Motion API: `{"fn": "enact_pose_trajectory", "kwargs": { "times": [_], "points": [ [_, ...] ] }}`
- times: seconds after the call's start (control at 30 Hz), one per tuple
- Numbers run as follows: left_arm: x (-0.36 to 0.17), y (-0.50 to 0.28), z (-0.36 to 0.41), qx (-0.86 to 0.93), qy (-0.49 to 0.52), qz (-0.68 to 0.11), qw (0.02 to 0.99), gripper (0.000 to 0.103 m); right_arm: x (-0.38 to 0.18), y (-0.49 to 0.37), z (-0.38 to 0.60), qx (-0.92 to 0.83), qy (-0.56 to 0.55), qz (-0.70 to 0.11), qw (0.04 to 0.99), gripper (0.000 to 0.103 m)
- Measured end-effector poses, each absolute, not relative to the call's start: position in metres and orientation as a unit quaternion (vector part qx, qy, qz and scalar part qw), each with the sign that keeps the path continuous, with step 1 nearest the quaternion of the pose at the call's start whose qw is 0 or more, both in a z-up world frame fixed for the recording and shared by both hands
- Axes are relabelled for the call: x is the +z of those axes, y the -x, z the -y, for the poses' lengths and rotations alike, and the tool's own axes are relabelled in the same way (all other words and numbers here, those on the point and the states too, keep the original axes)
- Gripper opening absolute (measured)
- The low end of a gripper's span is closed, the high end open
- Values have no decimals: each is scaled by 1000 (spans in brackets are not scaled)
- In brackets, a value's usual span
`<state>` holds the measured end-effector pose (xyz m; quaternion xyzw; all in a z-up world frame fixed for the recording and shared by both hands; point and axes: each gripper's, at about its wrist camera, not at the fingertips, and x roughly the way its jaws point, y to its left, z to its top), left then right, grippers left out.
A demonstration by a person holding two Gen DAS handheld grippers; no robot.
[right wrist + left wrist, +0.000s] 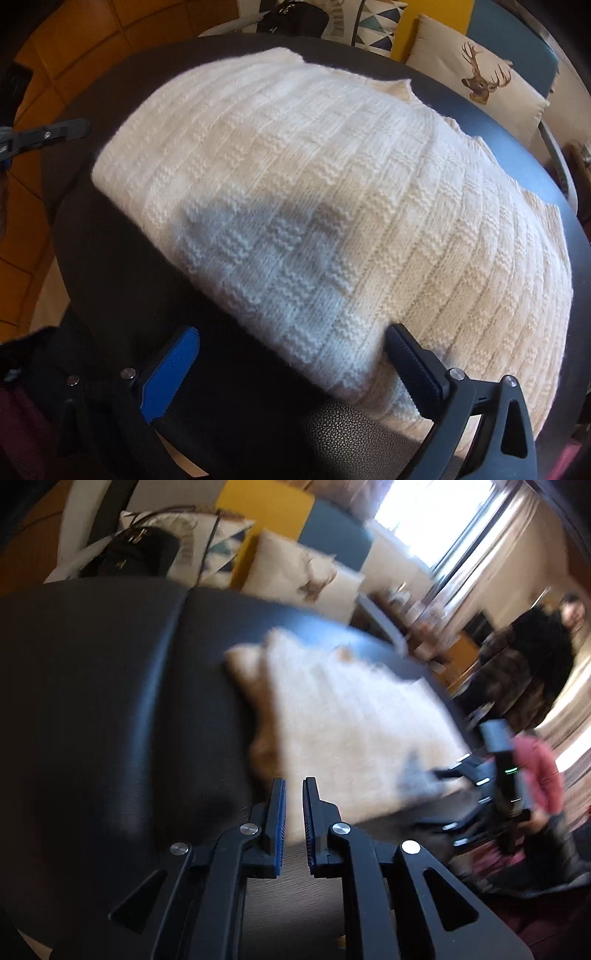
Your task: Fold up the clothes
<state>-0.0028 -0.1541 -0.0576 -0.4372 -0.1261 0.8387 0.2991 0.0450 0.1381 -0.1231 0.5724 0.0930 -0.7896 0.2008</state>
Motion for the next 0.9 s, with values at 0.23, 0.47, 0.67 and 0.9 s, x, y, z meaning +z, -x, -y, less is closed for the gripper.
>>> {"fn": "enact_pose_trajectory", "kwargs": {
  "times": [0.23, 0.47, 0.67, 0.9],
  "points": [
    [-84, 7, 57, 809, 465, 59, 356, 16, -97, -56, -210, -811, -564, 48, 145, 70],
    [-83, 6, 56, 814, 463, 71, 343, 16, -116, -83, -259, -820, -563, 83, 61, 21],
    [-80, 4, 59, 820, 459, 85, 331, 22, -90, -90, -284, -841, -528, 106, 48, 23],
    [-107, 1, 58, 810, 496, 61, 305, 24, -113, -103, -324, -814, -565, 137, 7, 23]
  ]
}}
